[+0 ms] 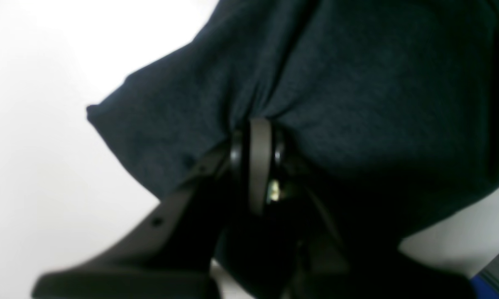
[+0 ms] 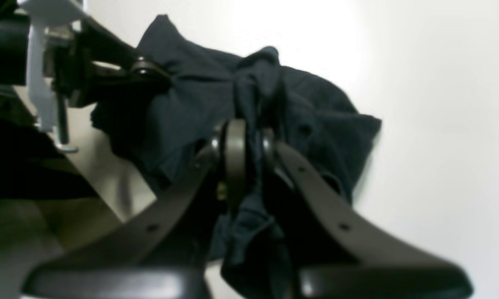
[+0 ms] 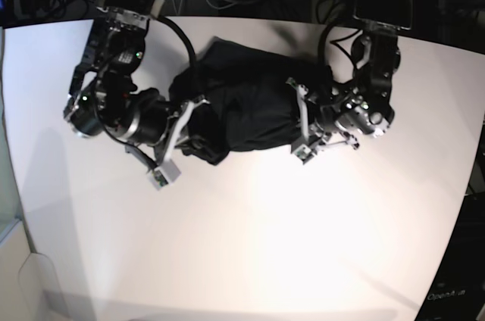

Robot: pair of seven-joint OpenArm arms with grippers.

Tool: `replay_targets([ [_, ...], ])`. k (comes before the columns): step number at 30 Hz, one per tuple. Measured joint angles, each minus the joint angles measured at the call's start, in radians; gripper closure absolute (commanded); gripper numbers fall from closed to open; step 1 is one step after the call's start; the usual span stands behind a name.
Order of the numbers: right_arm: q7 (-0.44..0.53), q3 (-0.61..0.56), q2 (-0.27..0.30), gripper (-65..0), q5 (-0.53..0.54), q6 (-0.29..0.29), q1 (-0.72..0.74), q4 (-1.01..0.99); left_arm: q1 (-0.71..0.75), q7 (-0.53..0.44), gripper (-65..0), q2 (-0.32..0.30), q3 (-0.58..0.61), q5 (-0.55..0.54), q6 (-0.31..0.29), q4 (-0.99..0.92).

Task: Fold the T-shirt properly
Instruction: 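Fold the held end over onto the strip middle with the right gripper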

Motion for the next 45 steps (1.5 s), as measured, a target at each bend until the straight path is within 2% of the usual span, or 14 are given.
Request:
replay_targets([
  [4,0.003,0.000,0.000,-0.7,0.053,0.000,-0.013,0.000,0.013,0.019,-1.6,0.010,0.002,-0.014,0.000,0.016],
  [8,0.004,0.000,0.000,-0.7,0.061,0.000,-0.023,-0.003,0.017,0.058,-1.6,0.034,0.001,0.011,-0.001,0.045],
  [14,0.004,-0.002,0.000,-0.7,0.061,0.000,-0.034,-0.005,0.065,0.095,-1.6,0.036,0.001,0.012,-0.006,0.159],
  [23,0.008,-0.004,0.000,-0.7,0.061,0.000,-0.027,-0.005,0.069,0.264,-1.6,0.035,-0.246,0.007,-0.009,0.352],
  [25,0.007,-0.005,0.000,-0.7,0.061,0.000,-0.027,-0.003,0.084,0.288,-1.6,0.011,-0.280,0.002,-0.008,0.349],
  [28,0.007,-0.040,0.005,-0.7,0.052,0.000,-0.027,-0.003,0.128,0.279,-1.6,-0.017,-0.284,0.018,-0.008,0.296],
  [33,0.069,-0.154,0.000,-0.7,0.071,0.000,-0.032,-0.003,0.126,0.222,-1.6,0.000,-0.281,-0.005,-0.009,0.182],
  [37,0.079,-0.197,0.003,-0.7,0.056,0.000,-0.050,-0.003,0.106,0.173,-1.6,0.045,-0.283,0.002,-0.005,0.121],
  [45,0.136,-0.308,0.001,-0.7,0.061,0.000,-0.053,-0.007,0.046,0.153,-1.6,0.075,-0.283,-0.006,-0.008,0.041],
])
